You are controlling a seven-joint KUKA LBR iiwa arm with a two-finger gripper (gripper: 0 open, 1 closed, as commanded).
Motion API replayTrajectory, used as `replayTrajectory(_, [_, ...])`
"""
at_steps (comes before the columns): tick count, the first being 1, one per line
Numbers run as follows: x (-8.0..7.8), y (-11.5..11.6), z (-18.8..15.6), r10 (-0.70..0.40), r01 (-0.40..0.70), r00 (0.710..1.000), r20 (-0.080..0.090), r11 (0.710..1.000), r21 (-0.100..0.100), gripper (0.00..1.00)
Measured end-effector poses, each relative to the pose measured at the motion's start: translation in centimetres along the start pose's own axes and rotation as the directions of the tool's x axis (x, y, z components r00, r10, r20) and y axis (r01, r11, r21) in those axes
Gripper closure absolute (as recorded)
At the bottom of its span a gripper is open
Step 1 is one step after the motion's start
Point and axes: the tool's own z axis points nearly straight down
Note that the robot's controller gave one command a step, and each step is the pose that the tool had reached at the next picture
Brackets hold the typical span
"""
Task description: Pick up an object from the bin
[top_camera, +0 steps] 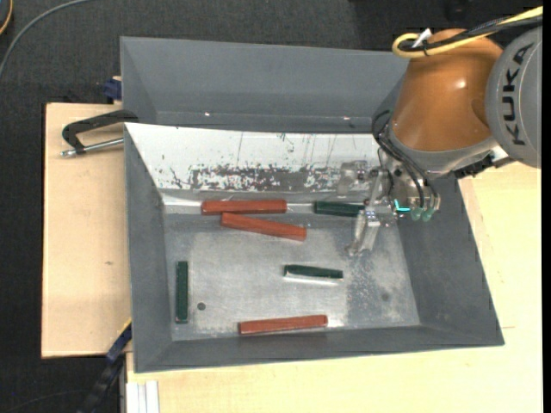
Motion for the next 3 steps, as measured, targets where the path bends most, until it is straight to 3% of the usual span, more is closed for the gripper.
replayTrajectory(1, [3.11, 3.93, 13.74, 0.130, -0.130, 0.991, 0.017, 0.992, -0.003, 0.00])
replayTrajectory(2, [2.80, 3.91, 13.29, 0.128, -0.128, 0.991, 0.025, 0.992, -0.004, 1.00])
replayTrajectory(3, [3.22, 3.88, 13.67, 0.127, -0.127, 0.992, 0.011, 0.992, -0.002, 0.00])
